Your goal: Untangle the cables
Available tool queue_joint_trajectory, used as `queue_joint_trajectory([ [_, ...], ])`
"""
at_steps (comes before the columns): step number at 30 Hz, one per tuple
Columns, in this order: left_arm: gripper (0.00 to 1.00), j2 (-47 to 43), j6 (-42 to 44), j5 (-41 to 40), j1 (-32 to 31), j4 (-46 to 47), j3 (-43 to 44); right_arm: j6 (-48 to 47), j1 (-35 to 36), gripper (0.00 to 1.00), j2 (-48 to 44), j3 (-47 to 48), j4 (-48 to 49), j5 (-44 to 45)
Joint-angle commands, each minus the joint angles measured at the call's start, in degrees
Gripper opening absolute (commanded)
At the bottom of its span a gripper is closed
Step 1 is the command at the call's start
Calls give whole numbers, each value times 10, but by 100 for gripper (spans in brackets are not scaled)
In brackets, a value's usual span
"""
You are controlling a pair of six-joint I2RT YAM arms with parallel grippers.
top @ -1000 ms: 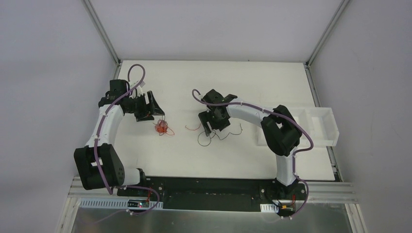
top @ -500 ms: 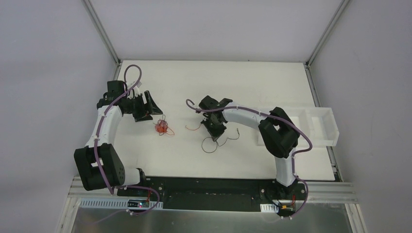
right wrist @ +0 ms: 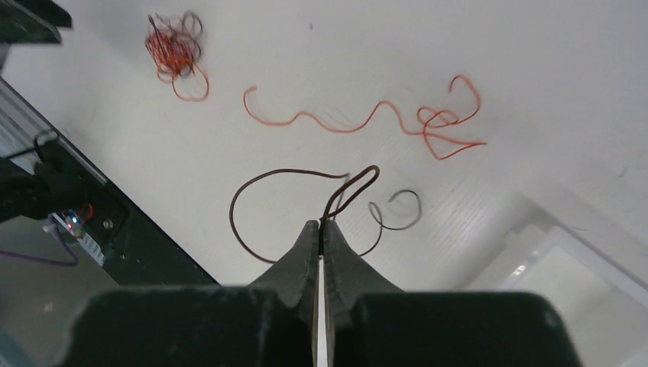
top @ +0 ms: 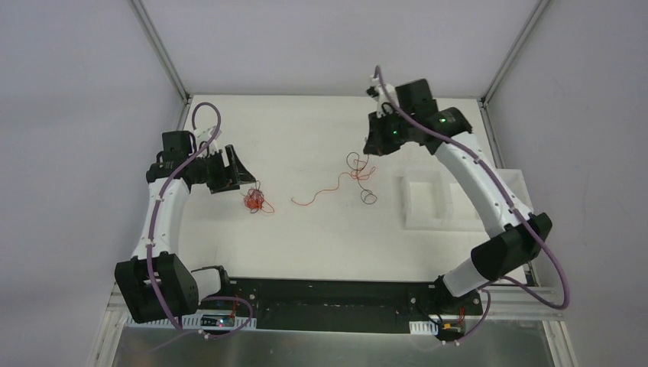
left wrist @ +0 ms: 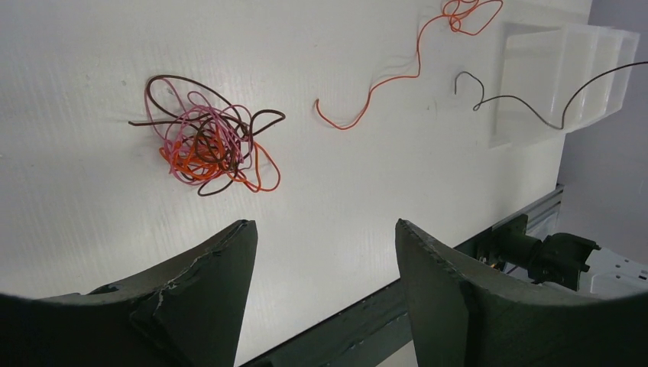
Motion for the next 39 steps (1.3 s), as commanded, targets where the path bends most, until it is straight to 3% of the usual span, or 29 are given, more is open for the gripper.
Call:
queue_joint_trajectory([
  [1,68,-26,23,23,4,-24,23,3,-79,0,-56,91,-60,-68],
  [7,68,-32,23,26,5,-31,29,29,-180,0,-81,239,-105,-93],
  [14,68,-31,24,30,4,-31,40,36,-255,0,-75,314,-128,58],
  [18,67,-28,30,31,4,-31,43,52,-351,0,-56,354,-159,68],
  [27,67,-20,45,32,5,-31,39,6,-539,0,-66,350,-191,15],
  [39,66,-4,47,41,4,-31,46,-64,-676,0,-46,303,-195,-35],
])
